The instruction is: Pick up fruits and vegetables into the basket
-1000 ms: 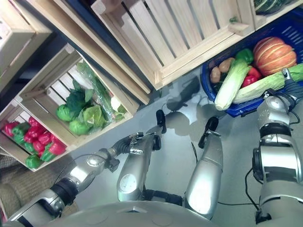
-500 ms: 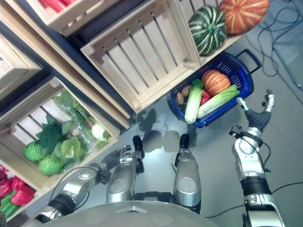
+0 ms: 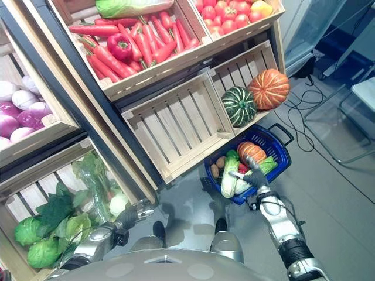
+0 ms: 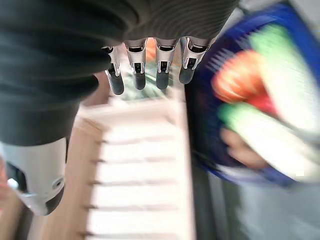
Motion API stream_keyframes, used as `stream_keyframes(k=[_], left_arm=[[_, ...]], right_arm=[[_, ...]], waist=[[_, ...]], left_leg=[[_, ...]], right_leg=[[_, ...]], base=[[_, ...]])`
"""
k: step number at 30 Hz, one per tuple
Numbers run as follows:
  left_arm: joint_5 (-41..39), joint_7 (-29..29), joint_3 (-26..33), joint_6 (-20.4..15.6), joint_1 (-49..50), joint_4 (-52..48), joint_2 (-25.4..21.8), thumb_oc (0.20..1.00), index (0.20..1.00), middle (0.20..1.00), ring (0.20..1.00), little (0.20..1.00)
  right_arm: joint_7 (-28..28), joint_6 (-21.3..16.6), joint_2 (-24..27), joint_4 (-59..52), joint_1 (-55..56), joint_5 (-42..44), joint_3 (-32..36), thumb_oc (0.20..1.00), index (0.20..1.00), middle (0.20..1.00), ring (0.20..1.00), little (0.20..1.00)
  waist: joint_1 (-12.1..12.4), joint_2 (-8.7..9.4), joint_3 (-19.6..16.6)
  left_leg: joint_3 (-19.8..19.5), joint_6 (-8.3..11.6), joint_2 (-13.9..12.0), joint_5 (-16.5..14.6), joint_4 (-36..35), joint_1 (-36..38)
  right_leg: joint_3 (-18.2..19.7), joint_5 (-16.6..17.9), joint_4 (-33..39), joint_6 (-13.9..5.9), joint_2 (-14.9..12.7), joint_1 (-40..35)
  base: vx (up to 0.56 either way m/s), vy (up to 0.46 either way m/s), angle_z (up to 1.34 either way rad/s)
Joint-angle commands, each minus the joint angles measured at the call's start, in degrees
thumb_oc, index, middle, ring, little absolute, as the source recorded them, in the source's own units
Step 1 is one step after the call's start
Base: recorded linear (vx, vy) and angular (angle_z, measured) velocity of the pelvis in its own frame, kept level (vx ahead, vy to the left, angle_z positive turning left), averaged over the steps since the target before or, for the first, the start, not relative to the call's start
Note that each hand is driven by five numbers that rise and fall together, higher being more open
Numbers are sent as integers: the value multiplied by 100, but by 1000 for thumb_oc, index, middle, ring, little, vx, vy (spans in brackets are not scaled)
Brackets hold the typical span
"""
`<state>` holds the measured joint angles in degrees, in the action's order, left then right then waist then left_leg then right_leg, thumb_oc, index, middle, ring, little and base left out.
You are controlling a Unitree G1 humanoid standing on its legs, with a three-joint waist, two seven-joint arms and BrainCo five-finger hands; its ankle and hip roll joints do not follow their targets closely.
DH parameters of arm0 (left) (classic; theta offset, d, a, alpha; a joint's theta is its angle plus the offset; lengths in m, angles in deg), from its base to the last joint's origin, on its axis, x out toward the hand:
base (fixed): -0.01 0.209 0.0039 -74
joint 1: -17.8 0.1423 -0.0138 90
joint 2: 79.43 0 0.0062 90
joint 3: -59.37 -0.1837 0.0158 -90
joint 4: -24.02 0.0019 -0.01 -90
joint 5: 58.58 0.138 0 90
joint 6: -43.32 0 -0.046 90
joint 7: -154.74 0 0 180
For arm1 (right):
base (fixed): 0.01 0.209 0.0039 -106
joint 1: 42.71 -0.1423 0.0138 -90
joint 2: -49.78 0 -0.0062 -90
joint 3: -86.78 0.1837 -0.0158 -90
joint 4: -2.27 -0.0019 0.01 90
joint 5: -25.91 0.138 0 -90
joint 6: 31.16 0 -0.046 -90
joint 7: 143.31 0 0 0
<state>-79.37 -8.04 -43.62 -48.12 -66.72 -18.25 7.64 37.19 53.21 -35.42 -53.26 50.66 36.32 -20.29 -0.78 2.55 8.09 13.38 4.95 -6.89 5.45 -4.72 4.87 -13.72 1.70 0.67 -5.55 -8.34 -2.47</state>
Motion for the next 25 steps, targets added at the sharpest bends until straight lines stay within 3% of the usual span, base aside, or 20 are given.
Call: stream_keyframes(k=[1, 8, 9, 11, 12, 19, 25], left_arm=[[-171, 160, 119, -94, -366, 417, 120, 1000, 1000, 1000, 1000, 1000], [125, 341, -90, 67, -651, 1468, 412, 1000, 1000, 1000, 1000, 1000], [71, 476, -89, 174, -682, 1682, 501, 1000, 1000, 1000, 1000, 1000], [57, 536, -75, 244, -700, 1742, 535, 1000, 1000, 1000, 1000, 1000], [-1, 580, -47, 445, -711, 1813, 568, 1000, 1000, 1000, 1000, 1000], [48, 1010, 39, 881, -759, 2109, 690, 1000, 1000, 1000, 1000, 1000], [290, 977, -11, 730, -800, 2224, 737, 1000, 1000, 1000, 1000, 1000]], right_arm=[[382, 321, -325, 343, -247, 351, -86, 1000, 1000, 1000, 1000, 1000], [795, 1063, -799, 2491, -467, 573, -126, 1000, 1000, 1000, 1000, 1000], [997, 1391, -865, 2912, -510, 722, -31, 1000, 1000, 1000, 1000, 1000], [1168, 1475, -893, 3078, -527, 694, 26, 1000, 1000, 1000, 1000, 1000], [1457, 1700, -927, 3328, -526, 800, 88, 1000, 1000, 1000, 1000, 1000], [1710, 1880, -906, 3660, -598, 583, 176, 1000, 1000, 1000, 1000, 1000], [1785, 2030, -932, 3729, -587, 585, 128, 1000, 1000, 1000, 1000, 1000]], waist=[[164, 48, 140], [202, -50, 36], [192, -98, 2], [188, -115, -42], [195, -146, -78], [178, -162, -237], [160, -150, -276]], left_leg=[[7, -162, 157, -790, 385, 37], [83, -209, 260, -828, 354, 190], [100, -220, 285, -853, 344, 256], [105, -228, 295, -851, 347, 243], [88, -238, 309, -861, 352, 273], [110, -261, 308, -908, 336, 418], [95, -279, 298, -923, 330, 501]], right_leg=[[-311, -95, -327, -384, -317, -88], [-424, -59, -119, -311, -269, -270], [-432, -88, -78, -283, -236, -348], [-437, -86, -55, -267, -228, -347], [-438, -109, -44, -239, -212, -389], [-432, -178, 4, -187, -134, -539], [-399, -225, -17, -164, -99, -613]], base=[[-6, 39, 10], [3, 54, 5], [11, 53, -3], [11, 49, 3], [31, 54, 2], [20, 13, -2], [5, 0, 0]])
